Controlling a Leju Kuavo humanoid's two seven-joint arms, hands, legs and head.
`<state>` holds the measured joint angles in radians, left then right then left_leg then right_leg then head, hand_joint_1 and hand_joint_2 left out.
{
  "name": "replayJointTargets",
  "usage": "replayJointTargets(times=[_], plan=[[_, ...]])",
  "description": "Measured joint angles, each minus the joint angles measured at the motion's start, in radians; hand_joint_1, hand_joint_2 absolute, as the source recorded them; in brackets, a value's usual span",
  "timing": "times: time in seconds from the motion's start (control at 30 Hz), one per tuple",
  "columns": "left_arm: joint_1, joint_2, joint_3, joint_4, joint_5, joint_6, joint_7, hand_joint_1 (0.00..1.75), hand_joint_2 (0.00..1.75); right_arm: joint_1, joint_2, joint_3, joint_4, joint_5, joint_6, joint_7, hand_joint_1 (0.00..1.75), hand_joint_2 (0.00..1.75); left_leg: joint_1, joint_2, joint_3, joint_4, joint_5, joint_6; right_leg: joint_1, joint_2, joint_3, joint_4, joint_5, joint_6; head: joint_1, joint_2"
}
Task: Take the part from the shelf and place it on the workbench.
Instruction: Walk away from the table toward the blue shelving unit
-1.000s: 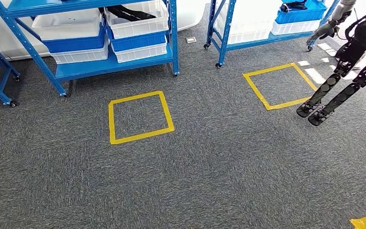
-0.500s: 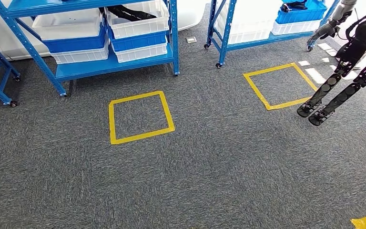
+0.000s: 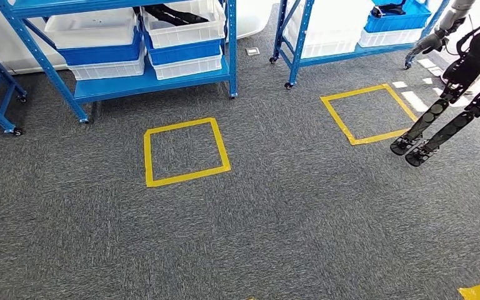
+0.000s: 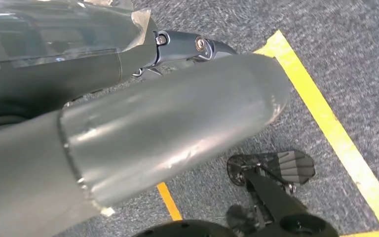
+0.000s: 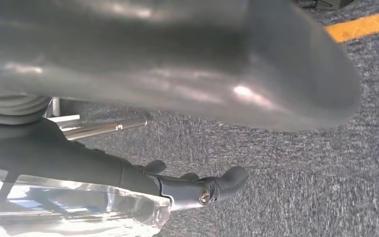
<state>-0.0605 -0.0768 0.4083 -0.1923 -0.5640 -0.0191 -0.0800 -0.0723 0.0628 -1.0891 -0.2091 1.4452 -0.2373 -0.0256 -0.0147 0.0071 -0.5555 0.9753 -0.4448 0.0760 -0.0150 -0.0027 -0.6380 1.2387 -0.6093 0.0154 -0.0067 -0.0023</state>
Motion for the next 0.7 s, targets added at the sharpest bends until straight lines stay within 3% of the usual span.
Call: replayJointTargets(times=[0.03, 0.07, 0.13, 0.17, 0.23, 0.27, 0.37, 0.43, 0.5, 0.53, 0.57, 0.6, 0.7], plan=[[0.001, 0.000, 0.000, 0.000, -0.001, 0.000, 0.000, 0.00, 0.00, 0.001, 0.000, 0.000, 0.000, 0.001, 0.000, 0.000, 0.00, 0.00, 0.000, -0.004, -0.002, 0.001, 0.001, -0.001, -0.001, 0.000, -0.015, 0.033, -0.008, 0.004, 0.000, 0.000], [0.001, 0.000, 0.000, 0.000, -0.001, 0.000, 0.001, 0.00, 0.00, 0.003, 0.000, 0.001, 0.000, 0.002, 0.000, 0.000, 0.00, 0.00, 0.001, -0.008, -0.003, 0.002, 0.002, -0.003, -0.002, 0.000, -0.010, 0.026, 0.001, 0.011, 0.000, 0.000], [0.001, -0.002, 0.000, 0.000, -0.001, 0.000, 0.001, 0.00, 0.00, 0.004, -0.002, 0.001, 0.000, 0.003, 0.000, 0.000, 0.00, 0.00, 0.003, -0.019, -0.004, 0.008, 0.002, -0.009, -0.008, 0.005, 0.055, -0.095, 0.053, 0.029, 0.000, 0.000], [0.001, -0.003, 0.000, 0.000, -0.001, 0.000, 0.001, 0.00, 0.00, 0.004, -0.002, 0.002, 0.000, 0.003, 0.000, 0.000, 0.00, 0.00, 0.002, -0.025, -0.007, 0.013, 0.001, -0.015, -0.009, 0.010, 0.088, -0.163, 0.076, 0.032, 0.001, 0.000], [0.000, -0.003, 0.000, 0.000, -0.002, 0.000, 0.002, 0.00, 0.00, 0.003, -0.002, 0.004, 0.000, 0.004, 0.000, 0.000, 0.00, 0.00, 0.001, -0.035, -0.011, 0.022, -0.003, -0.028, -0.007, 0.016, 0.121, -0.236, 0.100, 0.023, 0.000, 0.000], [0.000, -0.003, 0.000, 0.000, -0.002, 0.000, 0.002, 0.00, 0.00, 0.003, -0.001, 0.005, 0.000, 0.005, 0.000, 0.000, 0.00, 0.00, 0.000, -0.038, -0.013, 0.023, -0.003, -0.035, -0.003, 0.014, 0.118, -0.238, 0.101, 0.014, 0.000, 0.000], [0.003, -0.002, 0.000, 0.000, -0.004, 0.000, 0.004, 0.00, 0.00, 0.003, 0.001, 0.007, 0.000, 0.005, 0.000, 0.000, 0.00, 0.00, 0.007, -0.039, -0.024, 0.042, -0.016, -0.049, -0.011, 0.002, 0.120, -0.240, 0.111, -0.009, -0.001, 0.000], [0.004, -0.002, 0.000, 0.000, -0.005, 0.001, 0.004, 0.00, 0.00, 0.003, 0.002, 0.008, 0.000, 0.005, 0.000, 0.000, 0.00, 0.00, 0.012, -0.028, -0.062, 0.129, -0.074, -0.062, -0.013, -0.007, 0.120, -0.241, 0.116, -0.020, -0.006, 0.000], [0.004, -0.002, 0.000, 0.000, -0.006, 0.001, 0.004, 0.00, 0.00, 0.006, 0.001, 0.008, 0.000, 0.006, 0.000, 0.000, 0.00, 0.00, 0.018, -0.017, -0.122, 0.263, -0.141, -0.074, -0.011, -0.018, 0.116, -0.241, 0.118, -0.024, -0.009, 0.000], [0.005, -0.002, 0.000, 0.000, -0.006, 0.001, 0.004, 0.00, 0.00, 0.007, 0.001, 0.008, 0.000, 0.006, 0.000, 0.000, 0.00, 0.00, 0.021, -0.014, -0.142, 0.308, -0.153, -0.077, -0.010, -0.024, 0.115, -0.241, 0.118, -0.024, -0.009, 0.000], [0.006, -0.002, 0.000, 0.000, -0.006, 0.001, 0.004, 0.00, 0.00, 0.008, 0.001, 0.008, 0.000, 0.006, 0.000, 0.000, 0.00, 0.00, 0.023, -0.011, -0.144, 0.315, -0.146, -0.079, -0.010, -0.031, 0.115, -0.240, 0.118, -0.024, -0.009, 0.000], [0.007, -0.001, 0.000, 0.000, -0.006, 0.001, 0.004, 0.00, 0.00, 0.007, 0.001, 0.009, 0.000, 0.006, 0.000, 0.000, 0.00, 0.00, 0.025, -0.007, -0.125, 0.280, -0.120, -0.079, -0.010, -0.037, 0.116, -0.240, 0.117, -0.024, -0.009, 0.000], [0.004, 0.000, 0.000, 0.000, -0.006, 0.001, 0.004, 0.00, 0.00, 0.004, 0.002, 0.013, 0.000, 0.007, 0.000, 0.000, 0.00, 0.00, 0.022, 0.034, -0.022, 0.075, -0.035, -0.068, -0.006, -0.053, 0.119, -0.241, 0.116, -0.020, -0.008, 0.000]])
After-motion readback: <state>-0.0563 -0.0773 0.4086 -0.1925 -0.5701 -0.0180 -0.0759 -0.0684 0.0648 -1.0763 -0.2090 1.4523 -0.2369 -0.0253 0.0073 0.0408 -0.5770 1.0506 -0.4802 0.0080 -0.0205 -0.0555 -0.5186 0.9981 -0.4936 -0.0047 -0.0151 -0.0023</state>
